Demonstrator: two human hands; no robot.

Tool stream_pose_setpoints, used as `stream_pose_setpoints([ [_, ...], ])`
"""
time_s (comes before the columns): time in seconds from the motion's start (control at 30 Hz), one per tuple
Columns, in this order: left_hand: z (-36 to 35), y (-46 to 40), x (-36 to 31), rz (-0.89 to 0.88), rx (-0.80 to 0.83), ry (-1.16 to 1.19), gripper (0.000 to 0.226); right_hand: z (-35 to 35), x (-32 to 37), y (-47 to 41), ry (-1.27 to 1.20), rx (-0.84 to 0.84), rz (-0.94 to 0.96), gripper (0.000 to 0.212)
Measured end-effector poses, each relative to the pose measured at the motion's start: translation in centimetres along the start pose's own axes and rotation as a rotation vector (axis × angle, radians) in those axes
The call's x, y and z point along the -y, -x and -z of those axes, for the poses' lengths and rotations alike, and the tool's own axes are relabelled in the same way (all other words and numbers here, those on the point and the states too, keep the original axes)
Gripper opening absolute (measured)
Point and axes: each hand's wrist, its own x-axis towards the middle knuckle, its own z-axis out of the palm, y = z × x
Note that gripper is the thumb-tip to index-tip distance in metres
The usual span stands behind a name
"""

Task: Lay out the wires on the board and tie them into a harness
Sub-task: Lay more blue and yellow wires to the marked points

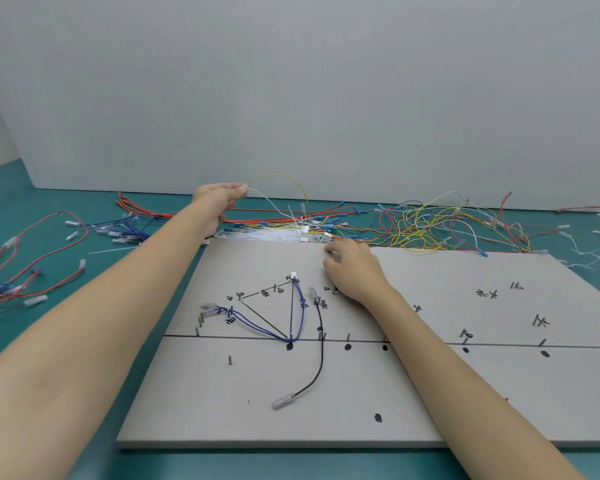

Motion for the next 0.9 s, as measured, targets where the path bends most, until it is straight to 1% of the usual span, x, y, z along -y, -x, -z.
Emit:
stream_pose_setpoints([
  [0.17,-0.3,-0.1,-0.6,0.005,0.076,0.25,0.001,0.0,0.0,0.0,0.008,0.0,-0.003,0.039],
  [0.23,-0.3,-0.1,-0.9,-0.001,0.104,0.382,0.004,0.0,0.0,0.0,0.005,0.001,-0.003,0.039],
  [0.33,0.0,-0.1,-1.5,-0.02,0.072,0.594,0.003,0.0,0.0,0.0,-0.004,0.0,-0.004,0.039],
  [0.43,0.5,-0.1,-2.1,-0.03,0.018,0.729,0.01,0.0,0.0,0.0,-0.009,-0.002,-0.006,0.039],
  [0.6,1.4,0.4,-3.1,-0.018,0.003,0.811,0.005,0.0,0.0,0.1,-0.012,0.003,-0.005,0.037],
  [0.77,1.9,1.7,-4.0,-0.004,0.08,0.787,0.005,0.2,-0.1,0.0,-0.056,0.025,-0.02,0.038],
  [0.83,1.9,2.4,-4.2,-0.001,0.113,0.773,0.007,0.4,-0.1,0.0,-0.148,0.019,-0.034,0.04],
  [0.9,1.9,3.2,-4.6,-0.002,0.148,0.754,0.009,0.7,-0.2,0.0,-0.295,-0.021,-0.046,0.04],
])
